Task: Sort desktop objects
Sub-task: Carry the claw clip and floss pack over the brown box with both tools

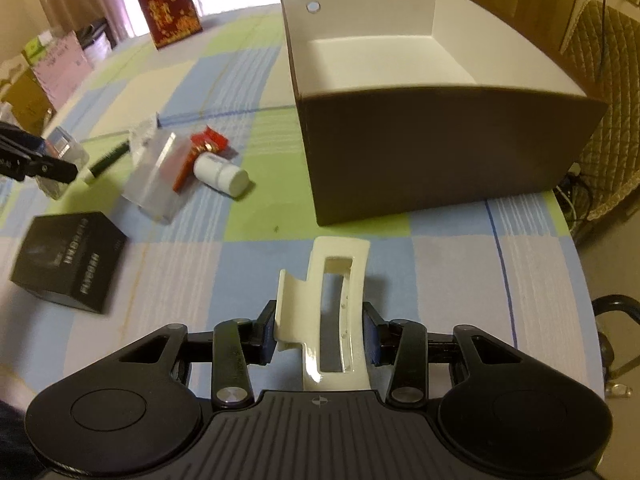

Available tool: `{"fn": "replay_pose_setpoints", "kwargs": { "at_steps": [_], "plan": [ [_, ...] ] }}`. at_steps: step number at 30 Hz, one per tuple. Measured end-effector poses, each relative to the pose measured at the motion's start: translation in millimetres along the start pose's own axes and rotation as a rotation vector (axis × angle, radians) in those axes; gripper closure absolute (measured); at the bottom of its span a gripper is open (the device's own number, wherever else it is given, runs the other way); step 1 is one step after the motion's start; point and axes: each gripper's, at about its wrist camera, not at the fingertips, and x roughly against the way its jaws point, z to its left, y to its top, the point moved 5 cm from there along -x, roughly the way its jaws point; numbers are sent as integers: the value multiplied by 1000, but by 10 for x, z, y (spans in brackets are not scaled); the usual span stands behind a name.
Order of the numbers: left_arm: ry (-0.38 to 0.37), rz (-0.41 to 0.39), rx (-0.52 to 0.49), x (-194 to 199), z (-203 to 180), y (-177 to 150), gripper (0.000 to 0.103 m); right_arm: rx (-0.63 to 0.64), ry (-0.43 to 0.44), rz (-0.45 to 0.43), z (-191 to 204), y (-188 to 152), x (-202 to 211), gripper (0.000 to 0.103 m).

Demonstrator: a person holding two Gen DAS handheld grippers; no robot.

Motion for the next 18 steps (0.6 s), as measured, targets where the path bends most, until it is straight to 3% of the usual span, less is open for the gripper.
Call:
{"fn": "replay_pose_setpoints", "kwargs": {
  "at_steps": [18],
  "plan": [
    [-34, -116, -91, 527, -714, 412, 20, 4, 98, -117, -482, 406, 719, 64]
  ]
}}
